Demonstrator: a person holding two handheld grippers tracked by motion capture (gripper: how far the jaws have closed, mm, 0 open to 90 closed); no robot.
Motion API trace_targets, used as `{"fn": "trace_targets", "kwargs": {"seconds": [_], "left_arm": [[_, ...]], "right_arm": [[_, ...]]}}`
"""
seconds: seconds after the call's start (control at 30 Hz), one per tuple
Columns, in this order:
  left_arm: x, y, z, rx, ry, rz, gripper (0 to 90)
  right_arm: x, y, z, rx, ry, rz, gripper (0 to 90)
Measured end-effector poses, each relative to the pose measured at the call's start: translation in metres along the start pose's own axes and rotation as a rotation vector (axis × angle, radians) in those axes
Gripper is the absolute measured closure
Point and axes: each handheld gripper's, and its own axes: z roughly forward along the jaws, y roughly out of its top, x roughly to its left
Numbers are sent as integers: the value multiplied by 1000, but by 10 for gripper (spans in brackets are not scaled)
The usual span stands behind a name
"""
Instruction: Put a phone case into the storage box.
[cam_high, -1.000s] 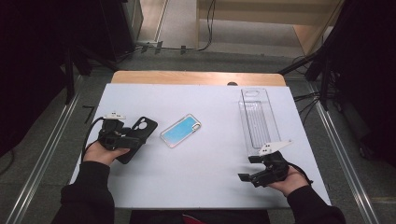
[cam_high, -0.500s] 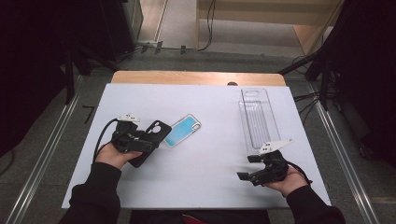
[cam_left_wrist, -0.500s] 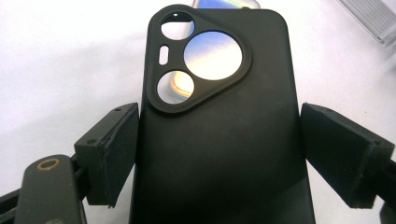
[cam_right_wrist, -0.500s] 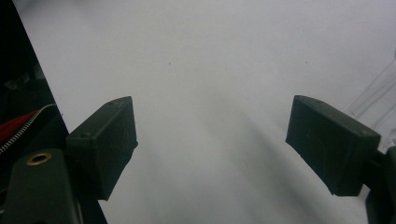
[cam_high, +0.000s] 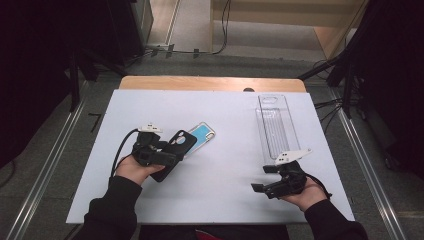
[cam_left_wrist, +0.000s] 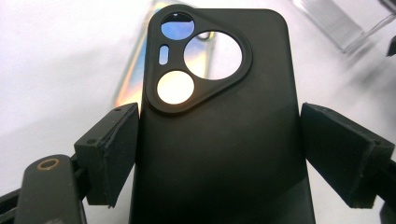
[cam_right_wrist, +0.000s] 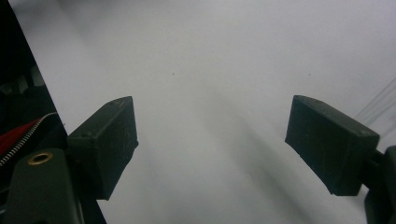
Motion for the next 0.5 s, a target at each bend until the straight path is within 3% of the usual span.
{"fn": "trace_targets", "kwargs": {"seconds": [0.3,0.4,0.5], "left_arm": [[-21,4,16,-22,-26,7,147],[-28,5,19,-37,-56,-13,147],[-37,6,21,-62,-48,-3,147]], "right_arm": [[3,6,1,-20,24,37,148],[6,10,2,-13,34,41,148],[10,16,2,-21,34,38,148]]}}
